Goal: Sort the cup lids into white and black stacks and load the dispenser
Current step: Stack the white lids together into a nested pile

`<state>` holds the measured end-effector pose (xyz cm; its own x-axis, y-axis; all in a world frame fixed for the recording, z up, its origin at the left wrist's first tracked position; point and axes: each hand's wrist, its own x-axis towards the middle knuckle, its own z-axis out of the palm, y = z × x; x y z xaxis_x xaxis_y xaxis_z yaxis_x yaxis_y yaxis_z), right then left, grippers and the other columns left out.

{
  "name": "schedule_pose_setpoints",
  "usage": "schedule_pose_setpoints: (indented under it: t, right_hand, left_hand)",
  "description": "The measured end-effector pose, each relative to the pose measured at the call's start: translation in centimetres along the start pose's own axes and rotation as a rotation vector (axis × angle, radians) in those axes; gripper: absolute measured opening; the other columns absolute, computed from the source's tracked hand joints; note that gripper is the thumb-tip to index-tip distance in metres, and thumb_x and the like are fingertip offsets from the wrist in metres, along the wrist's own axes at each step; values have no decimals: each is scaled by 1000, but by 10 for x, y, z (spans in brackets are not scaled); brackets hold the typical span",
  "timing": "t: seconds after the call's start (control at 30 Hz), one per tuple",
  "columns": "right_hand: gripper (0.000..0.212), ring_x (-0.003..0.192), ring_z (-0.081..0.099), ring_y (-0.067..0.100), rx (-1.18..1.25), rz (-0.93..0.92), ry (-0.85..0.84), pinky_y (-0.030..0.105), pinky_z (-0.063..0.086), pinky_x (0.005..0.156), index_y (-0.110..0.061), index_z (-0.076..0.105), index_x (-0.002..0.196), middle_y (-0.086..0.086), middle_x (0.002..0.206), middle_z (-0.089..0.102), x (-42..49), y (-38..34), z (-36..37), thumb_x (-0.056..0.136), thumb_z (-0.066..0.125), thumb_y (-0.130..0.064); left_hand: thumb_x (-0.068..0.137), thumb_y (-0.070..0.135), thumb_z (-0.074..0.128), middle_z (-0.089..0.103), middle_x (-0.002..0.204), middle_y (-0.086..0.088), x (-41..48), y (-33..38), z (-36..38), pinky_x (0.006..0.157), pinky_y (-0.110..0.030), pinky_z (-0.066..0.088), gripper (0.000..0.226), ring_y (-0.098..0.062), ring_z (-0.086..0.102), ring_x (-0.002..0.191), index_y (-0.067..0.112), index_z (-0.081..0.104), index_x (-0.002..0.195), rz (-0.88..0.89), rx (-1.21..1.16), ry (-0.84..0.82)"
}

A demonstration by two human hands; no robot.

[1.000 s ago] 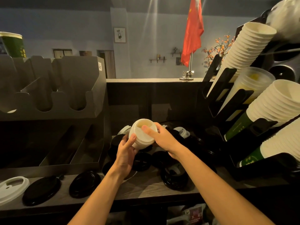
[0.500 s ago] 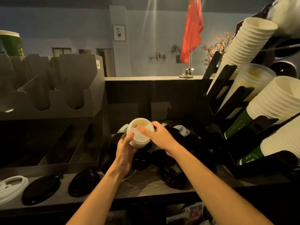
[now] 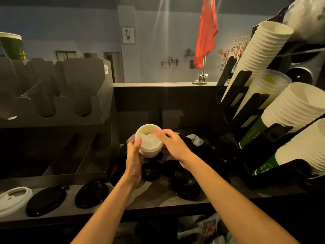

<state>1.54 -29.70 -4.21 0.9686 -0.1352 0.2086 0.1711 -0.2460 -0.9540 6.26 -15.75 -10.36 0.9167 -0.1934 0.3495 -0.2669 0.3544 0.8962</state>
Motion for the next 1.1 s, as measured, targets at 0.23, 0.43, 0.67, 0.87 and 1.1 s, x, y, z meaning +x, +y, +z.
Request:
schedule_pose_setpoints:
  t: [0.23, 0.43, 0.67, 0.87, 1.1]
  right_hand:
    - [40, 100, 64, 12, 126, -54, -13, 18, 51, 70, -26, 65, 110, -4, 109, 67, -17, -28, 26, 96, 52, -61]
    - [52, 98, 67, 10, 70, -60, -162, 20, 57, 74, -23, 57, 121, -6, 111, 66, -31, -46, 66, 96, 43, -66]
    - [58, 109, 66, 13, -36, -79, -378, 36, 54, 97, -28, 53, 124, -6, 119, 65, -37, -55, 128, 88, 48, -74]
    - [65, 119, 56, 11, -97, -127, -475, 28, 45, 96, -28, 49, 137, -8, 128, 60, -36, -60, 200, 89, 48, -71]
    - [65, 119, 53, 7, -108, -196, -593, 15, 43, 83, -26, 43, 146, -12, 129, 56, -27, -62, 275, 95, 42, -67]
  left_hand:
    - [63, 90, 65, 40, 145, 3, -22, 30, -7, 96, -25, 55, 109, -13, 51, 129, 29, 35, 148, 359, 268, 148]
    - [76, 88, 56, 58, 126, 11, -38, 57, -44, 87, -26, 58, 72, -13, 61, 115, 42, 47, 131, 565, 299, 321]
    - [77, 94, 41, 61, 112, 20, -57, 81, -106, 77, -25, 57, 77, 1, 64, 99, 33, 53, 122, 605, 357, 548]
    - [81, 89, 36, 62, 99, 25, -76, 98, -172, 69, -17, 52, 69, 5, 63, 89, 32, 58, 112, 539, 469, 724]
    - [84, 79, 29, 64, 93, 15, -86, 112, -246, 74, -37, 55, 51, -14, 65, 89, 39, 59, 96, 373, 595, 819]
